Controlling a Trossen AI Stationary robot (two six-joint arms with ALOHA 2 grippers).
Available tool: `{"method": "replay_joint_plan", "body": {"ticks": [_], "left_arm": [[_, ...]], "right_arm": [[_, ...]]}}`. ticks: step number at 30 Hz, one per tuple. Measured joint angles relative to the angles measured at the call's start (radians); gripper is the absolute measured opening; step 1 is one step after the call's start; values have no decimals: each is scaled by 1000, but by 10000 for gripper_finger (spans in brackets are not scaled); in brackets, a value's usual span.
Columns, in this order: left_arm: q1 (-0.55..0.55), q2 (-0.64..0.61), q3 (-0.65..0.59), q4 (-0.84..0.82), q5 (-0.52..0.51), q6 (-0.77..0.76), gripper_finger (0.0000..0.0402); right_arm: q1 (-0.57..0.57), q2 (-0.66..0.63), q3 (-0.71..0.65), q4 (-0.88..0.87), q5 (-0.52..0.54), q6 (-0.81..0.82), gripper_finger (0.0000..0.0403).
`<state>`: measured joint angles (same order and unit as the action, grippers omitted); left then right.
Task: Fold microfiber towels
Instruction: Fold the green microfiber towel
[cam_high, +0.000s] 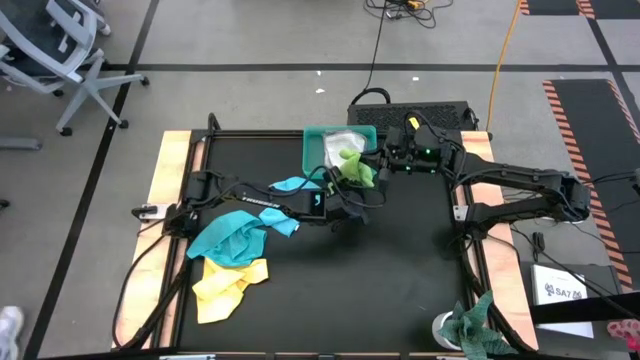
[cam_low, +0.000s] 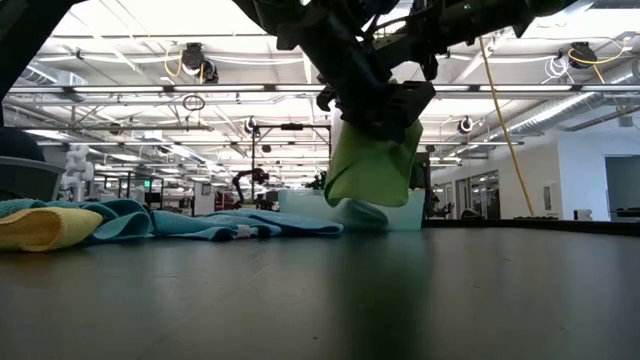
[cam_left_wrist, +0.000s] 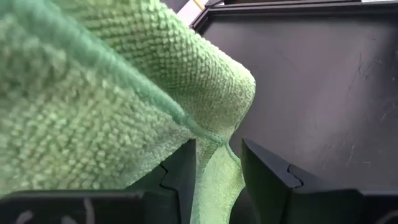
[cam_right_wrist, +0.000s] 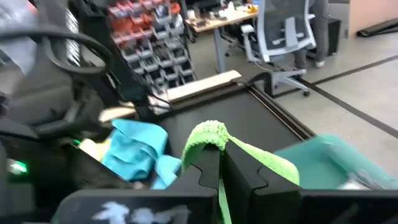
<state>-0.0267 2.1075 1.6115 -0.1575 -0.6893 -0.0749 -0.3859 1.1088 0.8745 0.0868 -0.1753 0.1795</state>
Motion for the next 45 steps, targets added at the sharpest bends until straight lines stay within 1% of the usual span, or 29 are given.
{"method": "replay_joint_plan", "body": {"ticks": [2,6,19,26,30,36,38,45], "left_arm": [[-5,0,0,0,8,-13,129],[-21,0,0,1,16,-43,129],[-44,-1,0,-39,18,-91,129],[-48,-1,0,-79,18,-118,129],[-48,-1,0,-81,13,-115,129],[-44,-1,0,-80,-22,-114,129],[-43,-1,0,-79,-43,-111,129],[-39,-1,0,-77,-44,-112,129]], "right_arm": [[-8,0,0,-31,18,-9,0],[-22,0,0,-70,21,-20,0],[-27,0,0,-76,21,-42,0],[-26,0,0,-14,97,-14,0],[-25,0,0,34,93,-6,0],[-17,0,0,37,71,67,0],[-4,0,0,37,70,74,0],[21,0,0,69,69,74,0]]}}
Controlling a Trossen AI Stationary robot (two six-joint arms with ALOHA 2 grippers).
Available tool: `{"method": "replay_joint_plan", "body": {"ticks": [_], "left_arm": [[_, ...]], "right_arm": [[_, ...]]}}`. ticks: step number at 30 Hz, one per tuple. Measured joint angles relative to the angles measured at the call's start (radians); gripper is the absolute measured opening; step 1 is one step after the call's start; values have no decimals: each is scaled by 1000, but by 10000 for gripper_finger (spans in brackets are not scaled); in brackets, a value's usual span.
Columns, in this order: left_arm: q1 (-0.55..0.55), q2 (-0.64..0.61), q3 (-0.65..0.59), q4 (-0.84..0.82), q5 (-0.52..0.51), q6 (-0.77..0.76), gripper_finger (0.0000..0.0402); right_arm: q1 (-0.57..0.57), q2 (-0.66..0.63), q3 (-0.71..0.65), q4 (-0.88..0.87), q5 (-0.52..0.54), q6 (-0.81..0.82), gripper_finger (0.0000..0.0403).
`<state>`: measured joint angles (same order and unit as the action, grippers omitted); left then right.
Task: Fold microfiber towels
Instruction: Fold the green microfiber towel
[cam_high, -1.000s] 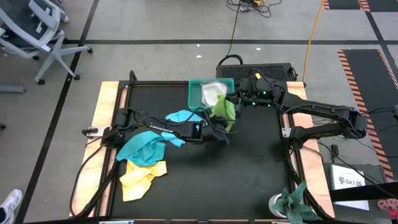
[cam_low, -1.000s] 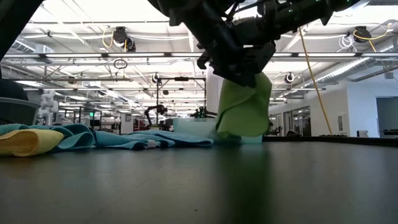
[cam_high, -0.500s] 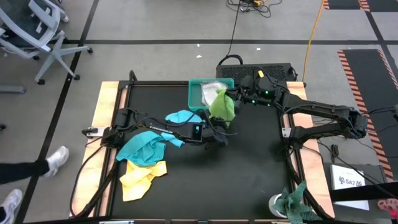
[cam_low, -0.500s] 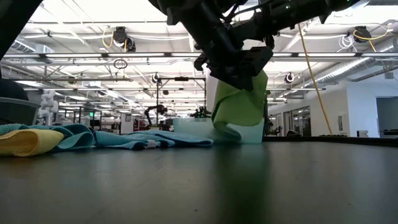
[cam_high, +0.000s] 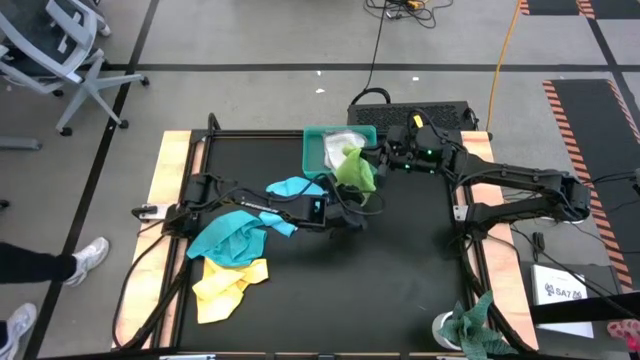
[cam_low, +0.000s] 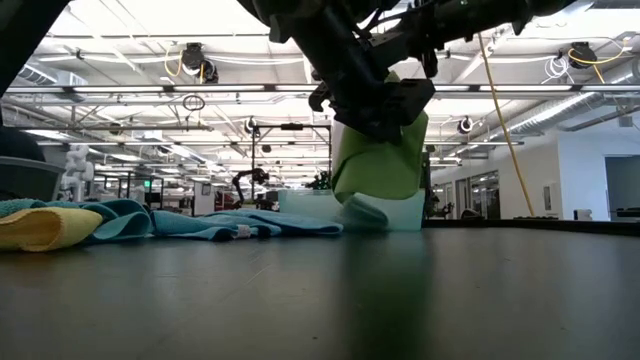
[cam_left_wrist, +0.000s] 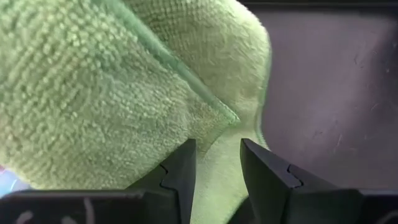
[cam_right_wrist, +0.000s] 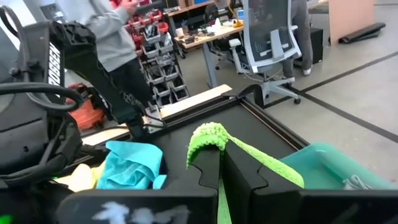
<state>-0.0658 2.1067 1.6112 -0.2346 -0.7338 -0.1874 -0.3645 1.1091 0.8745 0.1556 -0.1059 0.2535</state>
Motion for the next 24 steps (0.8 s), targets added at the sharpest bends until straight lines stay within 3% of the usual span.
{"method": "replay_joint_plan", "body": {"ticks": [20,24], "left_arm": [[13,0,0,60,-53,-20,129],[13,0,0,81,-40,-36,129]], "right_arm": [[13,0,0,-40,0,32,0],[8,0,0,-25,39,-4,0]]}}
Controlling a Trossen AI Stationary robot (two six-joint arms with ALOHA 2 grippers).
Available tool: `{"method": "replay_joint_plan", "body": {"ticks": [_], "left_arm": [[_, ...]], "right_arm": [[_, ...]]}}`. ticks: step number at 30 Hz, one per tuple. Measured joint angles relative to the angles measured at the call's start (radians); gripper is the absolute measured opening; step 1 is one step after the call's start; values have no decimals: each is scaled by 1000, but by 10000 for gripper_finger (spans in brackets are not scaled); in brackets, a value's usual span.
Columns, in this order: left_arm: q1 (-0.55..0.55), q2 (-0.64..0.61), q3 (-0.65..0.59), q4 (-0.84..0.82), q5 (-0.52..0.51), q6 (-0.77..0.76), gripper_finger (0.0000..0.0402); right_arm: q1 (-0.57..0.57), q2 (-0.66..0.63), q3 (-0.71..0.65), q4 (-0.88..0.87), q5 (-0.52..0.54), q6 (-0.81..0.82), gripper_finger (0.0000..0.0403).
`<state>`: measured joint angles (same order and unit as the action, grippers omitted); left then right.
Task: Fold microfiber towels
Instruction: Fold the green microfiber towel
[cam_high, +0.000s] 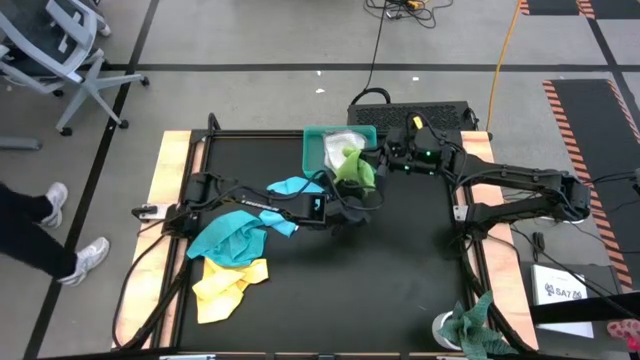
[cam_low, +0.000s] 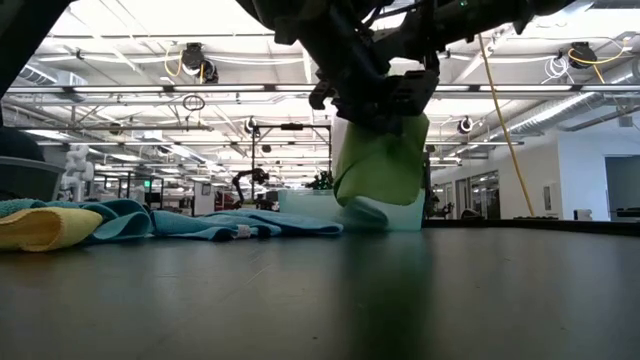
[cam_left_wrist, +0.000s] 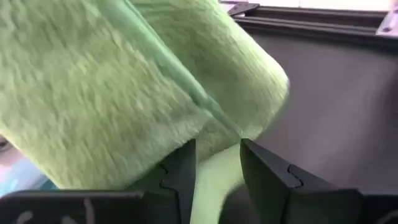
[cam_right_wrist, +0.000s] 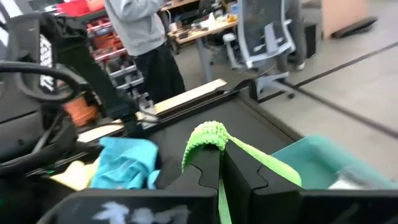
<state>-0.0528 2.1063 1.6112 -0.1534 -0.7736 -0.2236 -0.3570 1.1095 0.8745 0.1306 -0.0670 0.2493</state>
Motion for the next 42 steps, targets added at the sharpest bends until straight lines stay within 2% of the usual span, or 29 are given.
{"method": "replay_joint_plan", "body": {"ticks": [10,34,42], "left_arm": [[0,0,0,2,10,-32,129],[0,0,0,1,-39,-43,127],[-7,0,0,-1,-31,-42,77]], "right_arm": [[-8,0,0,82,13,-9,0],[58,2,0,78,-12,45,0],[29,2,0,11,41,-30,0]]}}
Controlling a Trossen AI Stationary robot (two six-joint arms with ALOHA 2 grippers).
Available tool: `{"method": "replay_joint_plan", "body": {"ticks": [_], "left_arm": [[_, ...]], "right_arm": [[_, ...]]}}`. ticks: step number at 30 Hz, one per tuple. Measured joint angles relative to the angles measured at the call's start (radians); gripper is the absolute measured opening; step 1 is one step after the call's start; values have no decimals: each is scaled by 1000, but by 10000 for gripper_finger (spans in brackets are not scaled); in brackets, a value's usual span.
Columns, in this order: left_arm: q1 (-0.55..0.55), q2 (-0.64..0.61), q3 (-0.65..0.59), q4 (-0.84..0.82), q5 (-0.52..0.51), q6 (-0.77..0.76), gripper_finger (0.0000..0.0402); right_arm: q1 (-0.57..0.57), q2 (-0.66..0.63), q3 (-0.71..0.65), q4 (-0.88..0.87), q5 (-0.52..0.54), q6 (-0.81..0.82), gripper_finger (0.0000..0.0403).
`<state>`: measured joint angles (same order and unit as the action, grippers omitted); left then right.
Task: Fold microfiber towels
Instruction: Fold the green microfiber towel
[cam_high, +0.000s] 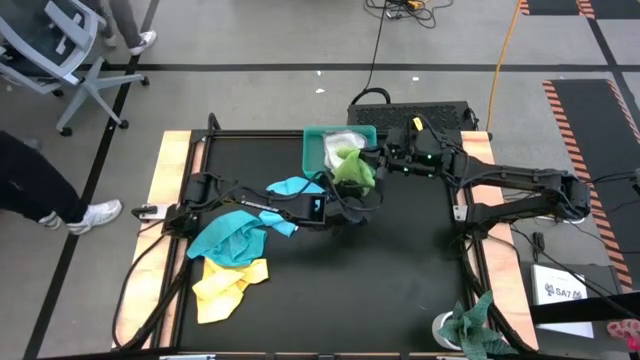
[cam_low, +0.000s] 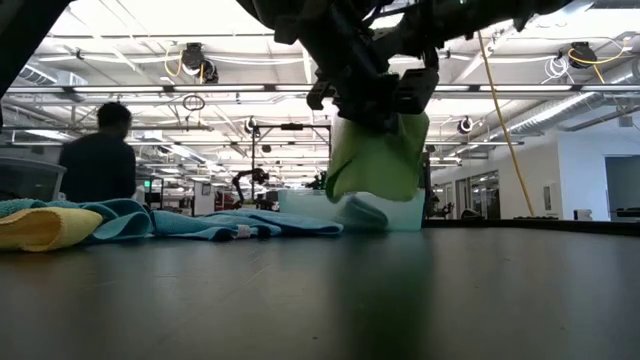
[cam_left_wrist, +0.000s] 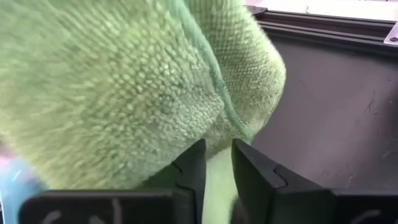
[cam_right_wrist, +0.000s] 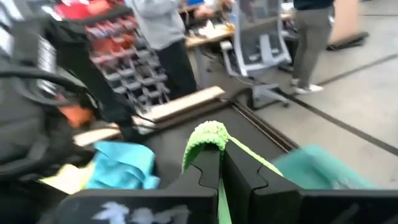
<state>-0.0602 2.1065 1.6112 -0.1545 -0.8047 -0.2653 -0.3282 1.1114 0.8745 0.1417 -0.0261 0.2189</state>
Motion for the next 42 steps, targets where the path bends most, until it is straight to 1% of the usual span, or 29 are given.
{"method": "replay_joint_plan", "body": {"ticks": [2,5,10,13,16,19,21,23,26,28,30,31,32,33,35,37,40,42], "left_arm": [[-1,0,0,0,15,0,64],[-2,-8,0,-6,75,0,44],[-1,-10,0,-9,105,0,7],[0,-10,0,-16,146,-1,5],[0,-9,0,-32,151,-1,3],[-1,-9,0,-45,151,0,5],[0,-9,0,-56,151,0,4],[0,-9,0,-67,151,0,2],[2,-9,0,-86,150,10,6],[3,-10,0,-92,150,34,4],[3,-9,0,-94,151,53,2],[4,-9,0,-96,151,58,3],[4,-10,0,-98,151,58,5],[4,-9,0,-102,151,61,7],[5,-9,0,-112,151,61,8],[6,-9,0,-124,151,67,5],[6,-10,0,-161,151,79,3],[6,-12,0,-187,150,79,8]], "right_arm": [[-12,0,0,-51,2,-3,0],[-23,0,0,-130,1,-3,0],[-34,0,0,-195,4,11,0],[-29,0,0,-198,-2,12,0],[-23,0,0,-228,-3,12,0],[-23,0,0,-318,-4,24,0],[-24,0,0,-417,-23,33,0],[-24,0,0,-522,-76,45,0],[-24,0,0,-656,-193,49,0],[-24,0,0,-718,-310,47,0],[-24,-2,0,-767,-464,32,0],[-23,-2,0,-775,-515,18,0],[-22,-6,0,-781,-532,6,0],[-22,-11,0,-781,-520,0,0],[-34,-29,0,-748,-452,1,0],[-53,-54,10,-705,-431,10,0],[-68,-103,71,-653,-417,7,0],[-78,-140,133,-655,-393,-21,0]]}}
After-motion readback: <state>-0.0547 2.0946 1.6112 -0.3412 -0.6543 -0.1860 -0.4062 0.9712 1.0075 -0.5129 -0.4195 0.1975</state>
